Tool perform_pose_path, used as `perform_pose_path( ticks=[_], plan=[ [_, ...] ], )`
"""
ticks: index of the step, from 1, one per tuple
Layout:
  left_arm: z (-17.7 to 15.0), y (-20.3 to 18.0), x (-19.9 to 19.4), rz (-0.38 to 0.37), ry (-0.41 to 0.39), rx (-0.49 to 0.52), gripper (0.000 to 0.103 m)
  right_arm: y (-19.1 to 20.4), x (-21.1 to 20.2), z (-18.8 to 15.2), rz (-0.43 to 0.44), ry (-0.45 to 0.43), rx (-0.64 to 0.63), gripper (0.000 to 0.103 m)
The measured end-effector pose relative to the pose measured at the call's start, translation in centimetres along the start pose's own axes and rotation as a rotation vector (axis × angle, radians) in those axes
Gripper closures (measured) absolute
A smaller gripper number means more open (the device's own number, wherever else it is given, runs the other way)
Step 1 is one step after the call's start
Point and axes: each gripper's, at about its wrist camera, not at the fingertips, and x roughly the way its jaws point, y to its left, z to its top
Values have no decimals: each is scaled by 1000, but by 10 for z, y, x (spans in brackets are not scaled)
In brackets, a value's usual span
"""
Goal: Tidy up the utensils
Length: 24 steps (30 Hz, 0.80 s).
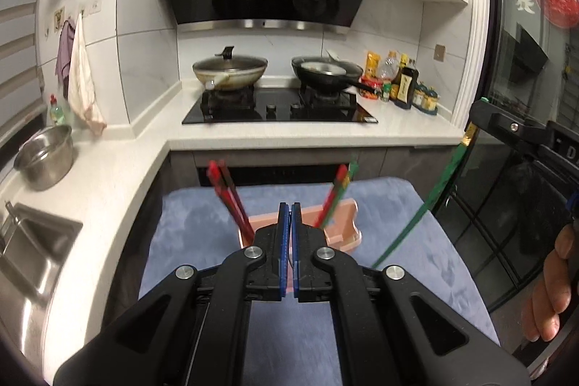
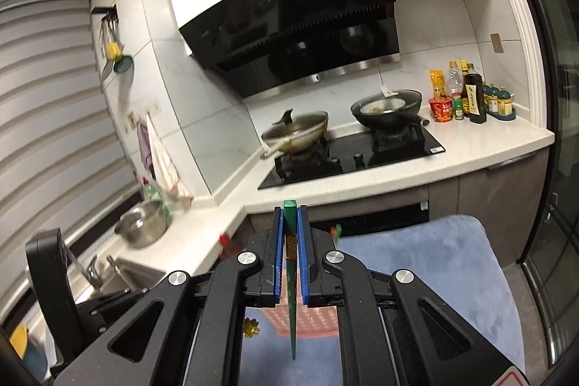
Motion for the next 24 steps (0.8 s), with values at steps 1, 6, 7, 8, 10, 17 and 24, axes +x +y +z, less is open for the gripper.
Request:
perform_pose_path(
  ticks=[1,6,7,8,10,17,24],
  plan=[
    [5,0,4,7,-4,5,102,0,8,7,-2,-9,7,96],
    [22,3,25,28,-15,9,102,-3,38,25,-5,-31,32,96],
    [24,4,32,34,-10,10,102,-2,44,27,-7,-33,31,96],
    [25,5,38,38,-8,11,102,-2,52,28,-7,-34,28,96],
    [27,7,48,56,-5,16,102,-1,62,29,-10,-31,19,96],
    [14,30,54,61,9,-39,102,-6,88,24,-19,8,8,96],
    [-37,48,53,60,89,-60,101,-8,56,22,12,-15,4,96]
  ],
)
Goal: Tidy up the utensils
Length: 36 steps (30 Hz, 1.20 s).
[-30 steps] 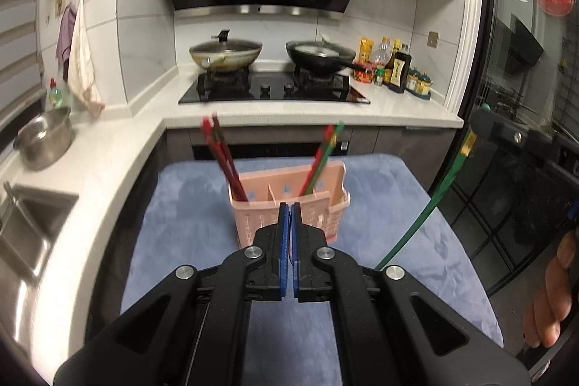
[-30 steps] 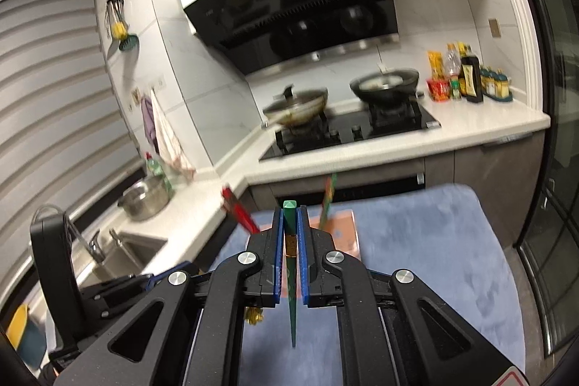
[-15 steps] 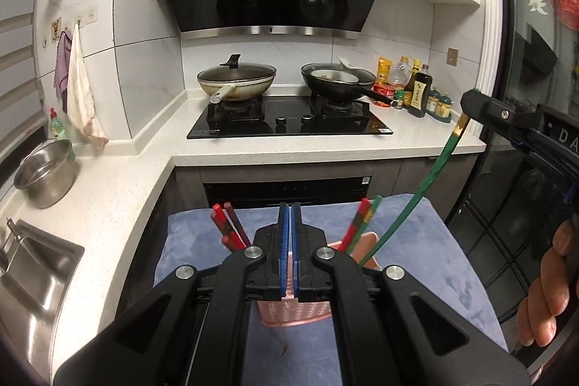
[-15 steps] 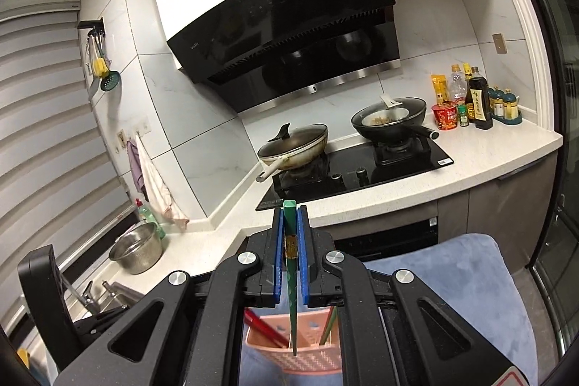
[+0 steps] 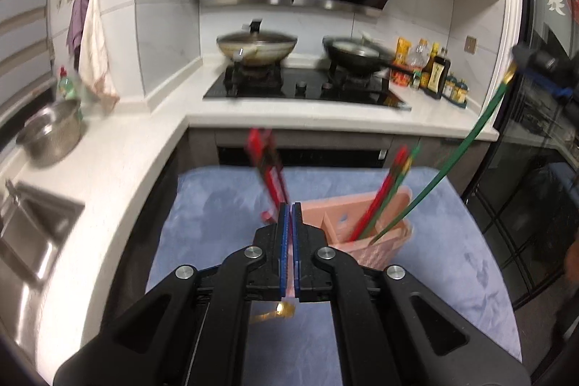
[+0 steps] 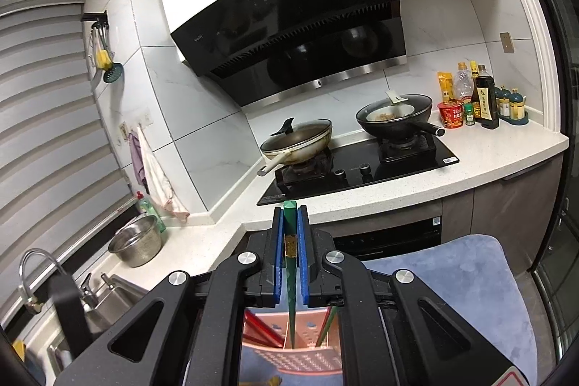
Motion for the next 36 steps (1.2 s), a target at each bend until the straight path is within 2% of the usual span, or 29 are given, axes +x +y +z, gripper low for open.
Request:
perform_pose_path(
  ticks=[4,6,8,11,15,18,23,27,32,36],
  plan=[
    [-45,14,11,-1,73,-12,99,-3,-22,-10,-13,13,-19,96],
    [-67,23,21,-17,115,-30,90,-7,-33,-17,-18,20,-19,96],
    [-90,34,34,-31,154,-39,68,-11,-41,-24,-21,33,-8,96],
    [-118,45,52,-8,175,-9,66,-15,-48,-35,-20,51,10,96],
    [-140,63,77,-22,222,-25,66,-14,-53,-56,-41,75,8,96],
    [-147,72,89,-20,221,-15,66,-12,-51,-72,-48,104,17,96],
    [-148,85,105,-35,211,28,57,-10,-43,-89,-44,151,38,96],
    [-141,91,119,-86,213,72,51,-6,-37,-98,-49,176,31,96],
    [-146,94,137,-154,273,68,51,0,-31,-103,-49,191,28,96],
    [-157,85,133,-199,297,75,51,4,-28,-104,-50,199,17,96]
  ],
)
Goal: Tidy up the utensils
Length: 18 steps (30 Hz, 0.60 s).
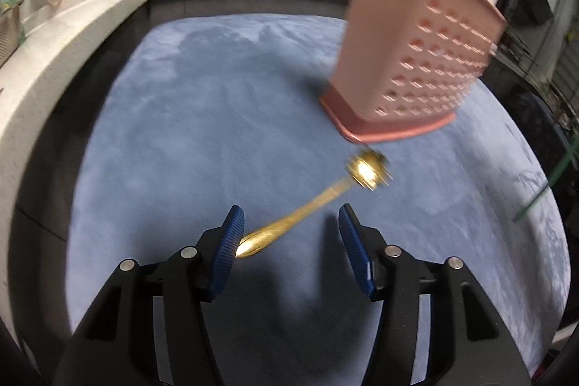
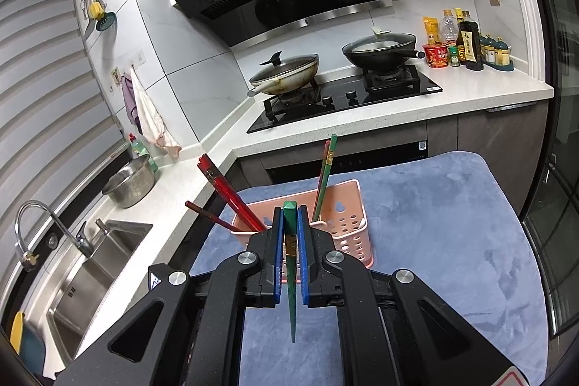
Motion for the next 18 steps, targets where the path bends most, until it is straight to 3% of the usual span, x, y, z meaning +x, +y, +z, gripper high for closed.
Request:
perform_pose_path(
  ticks=[4,10,15,17,18],
  plan=[
    [-15,-16,-5,-43,8,12,51,0,0,-1,0,7,1,96],
    [-23,-25,-7,17,0,-24,53,-1,0,-3,0,12,5,96],
    [-26,-24,-7,54,-22,-41,69,-2,1,-8,-1,23,4,96],
    [-28,-22,-9,35,-21,-68,85,-2,3,-9,-3,25,4,96],
    [-29,-21,-10,33,-20,-78,87,-2,3,-9,-4,25,5,96]
  ],
)
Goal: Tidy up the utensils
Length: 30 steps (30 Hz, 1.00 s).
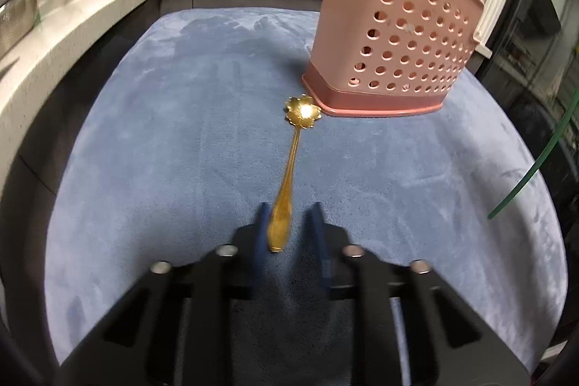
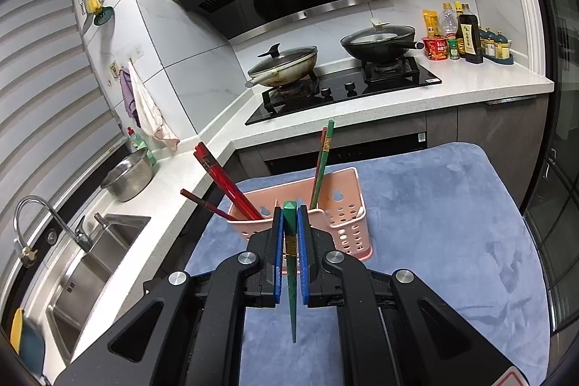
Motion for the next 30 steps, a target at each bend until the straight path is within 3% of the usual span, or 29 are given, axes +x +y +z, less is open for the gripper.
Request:
perform_pose_path(
  ticks=[2,16,20,22,30],
  plan=[
    [0,0,1,11,-1,5,93,0,0,0,0,1,0,96],
    [-15,-31,-35,70,-7,-12,94,4,10,4,6,9,-10,96],
    [-10,-36,-55,80,-48,-28,96,6,8,5,15,6,-11,96],
    [-5,-37,-67,81,-73,-36,102,5,6,5,18,4,-13,96],
    [24,-42,-96,92,-116,-16,102,3,3,6,28,3,-15,96]
  ],
)
